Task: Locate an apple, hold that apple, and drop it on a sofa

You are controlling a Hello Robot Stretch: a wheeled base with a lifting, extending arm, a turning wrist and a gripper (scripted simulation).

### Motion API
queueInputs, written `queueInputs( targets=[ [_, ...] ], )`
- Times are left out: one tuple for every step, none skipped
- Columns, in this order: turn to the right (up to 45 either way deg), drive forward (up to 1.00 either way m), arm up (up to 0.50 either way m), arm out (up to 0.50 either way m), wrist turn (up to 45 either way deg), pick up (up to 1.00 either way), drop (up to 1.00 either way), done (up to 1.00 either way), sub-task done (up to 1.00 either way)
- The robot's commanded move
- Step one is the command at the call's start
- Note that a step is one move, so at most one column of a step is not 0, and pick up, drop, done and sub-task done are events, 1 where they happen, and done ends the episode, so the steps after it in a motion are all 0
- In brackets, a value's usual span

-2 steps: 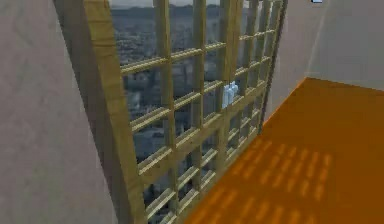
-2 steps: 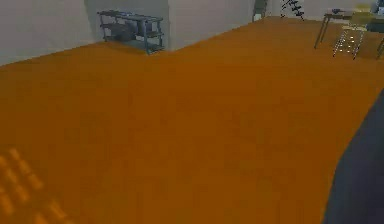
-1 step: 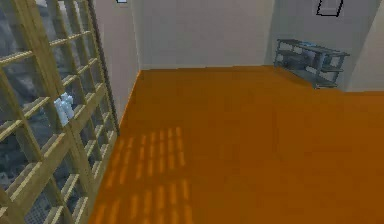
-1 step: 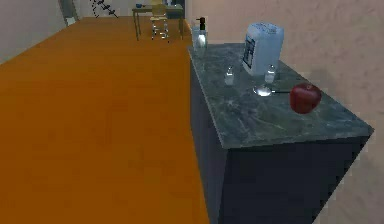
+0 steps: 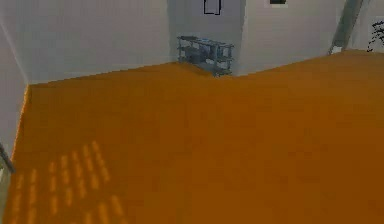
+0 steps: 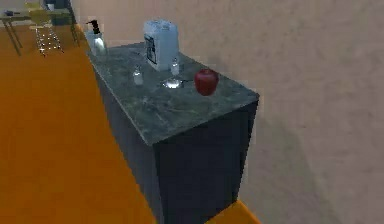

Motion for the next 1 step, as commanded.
queueInputs(
  targets=[
    [45.0, 0.00, 0.00, 0.00, 0.0, 0.00, 0.00, 0.00, 0.00]
  ],
)
